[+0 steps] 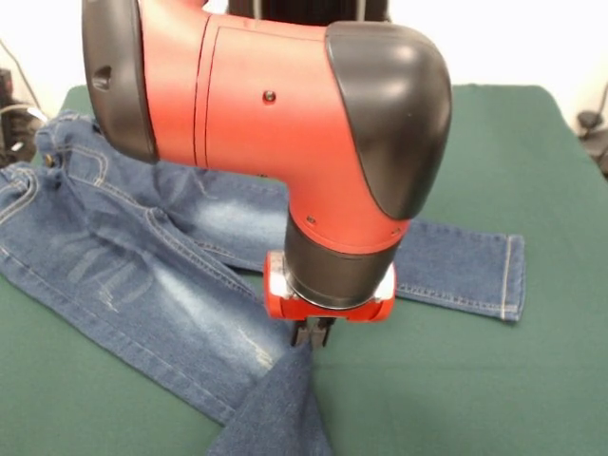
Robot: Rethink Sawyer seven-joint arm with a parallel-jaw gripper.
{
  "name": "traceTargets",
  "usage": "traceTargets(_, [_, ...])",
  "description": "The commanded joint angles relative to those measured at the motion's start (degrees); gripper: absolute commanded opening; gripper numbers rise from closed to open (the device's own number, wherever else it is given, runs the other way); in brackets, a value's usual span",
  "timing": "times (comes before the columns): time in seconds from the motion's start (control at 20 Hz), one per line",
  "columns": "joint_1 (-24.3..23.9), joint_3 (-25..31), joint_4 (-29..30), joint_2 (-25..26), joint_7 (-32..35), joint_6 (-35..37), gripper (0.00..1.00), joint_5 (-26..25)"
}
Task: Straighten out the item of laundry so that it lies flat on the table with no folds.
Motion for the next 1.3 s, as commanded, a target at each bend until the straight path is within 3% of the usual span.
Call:
traceTargets(0.05, [-0.34, -0.94, 4.99, -1.94, 14.21, 1.29, 0.00, 2.55])
traceTargets(0.1, [0.91, -0.09, 0.58, 0.32, 14.38, 3.34, 0.00, 1.93])
traceTargets(0.35, [0.56, -1.61, 6.17, -2.38, 17.08, 1.23, 0.00, 4.02])
traceTargets(1.3, [0.20, -2.19, 14.70, -3.80, 24.29, -1.64, 0.00, 12.48])
